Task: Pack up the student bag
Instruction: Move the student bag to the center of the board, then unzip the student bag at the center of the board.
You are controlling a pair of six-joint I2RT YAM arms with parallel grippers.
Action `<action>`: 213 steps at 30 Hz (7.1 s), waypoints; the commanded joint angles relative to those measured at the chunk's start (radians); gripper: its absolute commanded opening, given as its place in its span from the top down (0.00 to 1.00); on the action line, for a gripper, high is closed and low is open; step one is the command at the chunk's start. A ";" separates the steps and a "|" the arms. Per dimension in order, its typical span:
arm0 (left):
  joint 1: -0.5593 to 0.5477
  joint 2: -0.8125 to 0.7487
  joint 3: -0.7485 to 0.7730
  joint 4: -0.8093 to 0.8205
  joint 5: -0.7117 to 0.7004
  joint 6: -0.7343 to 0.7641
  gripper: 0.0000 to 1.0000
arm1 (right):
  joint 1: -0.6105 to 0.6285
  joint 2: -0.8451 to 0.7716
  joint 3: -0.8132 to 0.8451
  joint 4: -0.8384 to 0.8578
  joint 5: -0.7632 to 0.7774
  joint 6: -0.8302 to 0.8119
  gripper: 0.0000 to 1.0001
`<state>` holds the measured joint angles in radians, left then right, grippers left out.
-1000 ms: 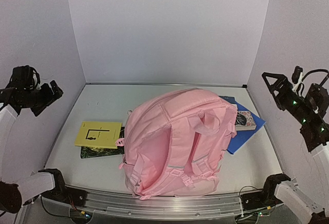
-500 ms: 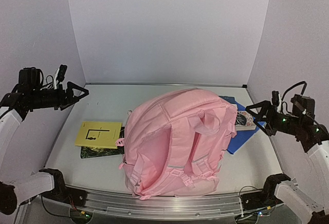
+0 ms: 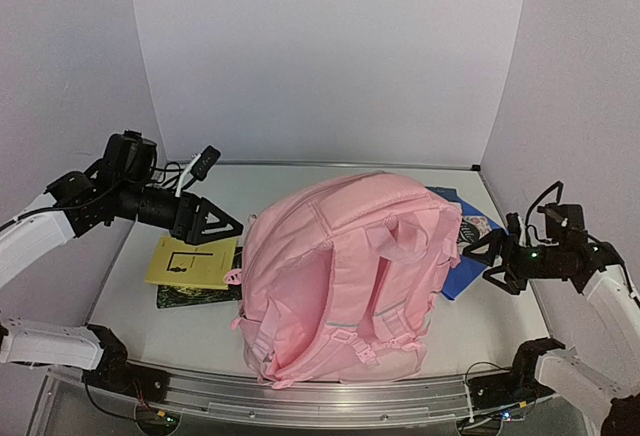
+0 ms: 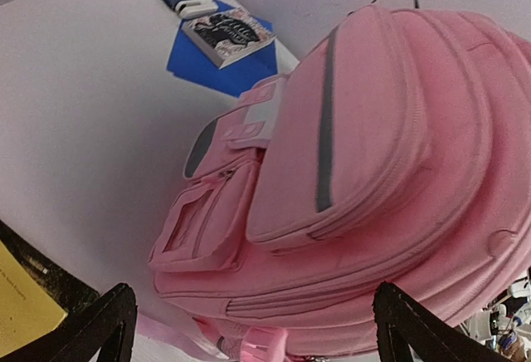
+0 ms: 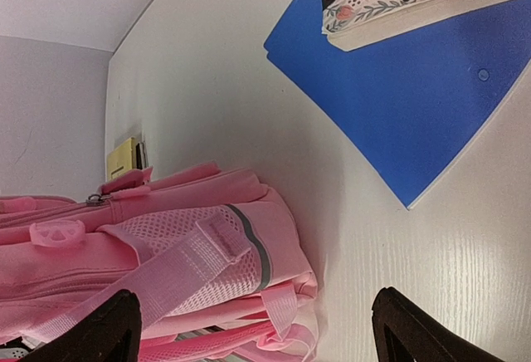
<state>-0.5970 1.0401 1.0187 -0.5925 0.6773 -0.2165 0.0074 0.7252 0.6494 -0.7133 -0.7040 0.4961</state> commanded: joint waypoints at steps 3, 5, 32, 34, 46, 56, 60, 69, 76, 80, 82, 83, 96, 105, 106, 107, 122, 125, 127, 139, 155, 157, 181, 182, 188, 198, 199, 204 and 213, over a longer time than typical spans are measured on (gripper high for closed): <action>-0.119 -0.026 0.032 0.161 0.148 0.000 0.00 | 0.005 0.066 -0.003 0.103 -0.012 -0.010 0.03; -0.165 -0.001 0.062 0.163 0.143 0.013 0.00 | 0.005 0.084 0.010 0.113 -0.003 -0.010 0.03; -0.307 0.166 0.230 0.266 -0.628 0.100 1.00 | 0.011 0.287 0.181 0.261 0.094 0.005 0.02; -0.280 0.174 0.253 0.265 -0.713 0.089 1.00 | 0.021 0.325 0.210 0.267 0.123 -0.006 0.02; -0.105 0.191 0.371 0.256 -0.857 0.014 1.00 | 0.272 0.568 0.408 0.356 0.359 0.033 0.02; -0.105 0.248 0.330 0.321 -0.495 -0.040 1.00 | 0.506 0.529 0.468 0.526 0.443 0.086 0.02; -0.127 0.302 0.327 0.384 -0.373 -0.045 1.00 | 0.613 0.493 0.424 0.603 0.471 0.148 0.07; -0.210 0.390 0.320 0.576 -0.405 -0.145 1.00 | 0.886 0.582 0.368 0.782 0.592 0.369 0.27; -0.218 0.398 0.304 0.638 -0.446 -0.181 1.00 | 1.015 0.716 0.407 0.779 0.704 0.467 0.41; -0.218 0.399 0.305 0.616 -0.443 -0.175 1.00 | 1.044 0.781 0.428 0.783 0.704 0.491 0.43; -0.218 0.400 0.306 0.602 -0.445 -0.167 1.00 | 1.056 0.806 0.445 0.793 0.701 0.494 0.45; -0.218 0.399 0.306 0.599 -0.447 -0.164 1.00 | 1.059 0.818 0.456 0.800 0.698 0.495 0.46; -0.218 0.329 0.279 0.265 -0.546 -0.091 0.41 | 1.084 0.865 0.482 0.844 0.829 0.544 0.66; -0.236 0.176 0.084 0.105 -0.441 -0.287 0.34 | 1.084 0.857 0.479 0.844 0.859 0.512 0.69; -0.243 0.166 0.067 0.100 -0.426 -0.315 0.33 | 1.084 0.858 0.478 0.844 0.861 0.502 0.68; -0.251 0.156 0.048 0.102 -0.408 -0.345 0.33 | 1.084 0.859 0.478 0.844 0.864 0.493 0.67; -0.354 0.190 -0.191 0.538 -0.391 -0.627 0.42 | 1.084 0.817 0.522 0.819 0.917 0.246 0.47; -0.354 0.220 -0.185 0.579 -0.417 -0.637 0.46 | 1.084 0.811 0.529 0.819 0.924 0.234 0.48; -0.354 0.247 -0.171 0.589 -0.427 -0.638 0.48 | 1.083 0.809 0.533 0.819 0.927 0.230 0.49; -0.354 0.338 -0.105 0.631 -0.464 -0.630 0.58 | 1.084 0.813 0.558 0.815 0.939 0.194 0.51; -0.355 0.377 -0.064 0.675 -0.506 -0.621 0.80 | 1.084 0.822 0.566 0.813 0.948 0.167 0.54; -0.354 0.371 -0.069 0.677 -0.509 -0.624 0.86 | 1.084 0.825 0.569 0.812 0.954 0.160 0.54; -0.347 0.277 0.116 0.491 -0.463 -0.568 1.00 | 1.084 0.846 0.553 0.769 0.983 0.048 1.00; -0.344 0.277 0.126 0.488 -0.462 -0.567 1.00 | 1.084 0.845 0.548 0.769 0.975 0.042 1.00; -0.297 0.308 0.261 0.450 -0.446 -0.535 1.00 | 1.084 0.832 0.526 0.769 0.932 0.006 1.00; -0.244 0.439 0.554 0.340 -0.367 -0.466 1.00 | 1.087 0.780 0.483 0.769 0.950 0.000 1.00; -0.239 0.443 0.569 0.334 -0.363 -0.459 1.00 | 1.087 0.775 0.478 0.769 0.949 -0.001 1.00; -0.193 0.477 0.660 0.310 -0.343 -0.431 1.00 | 1.097 0.759 0.459 0.769 0.916 -0.026 1.00; -0.093 0.625 0.903 0.256 -0.314 -0.362 1.00 | 1.129 0.706 0.417 0.769 0.849 -0.082 1.00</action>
<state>-0.7398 1.6265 1.7932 -0.4145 0.3435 -0.6245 1.1015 1.4814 1.0927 0.0872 0.2181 0.4585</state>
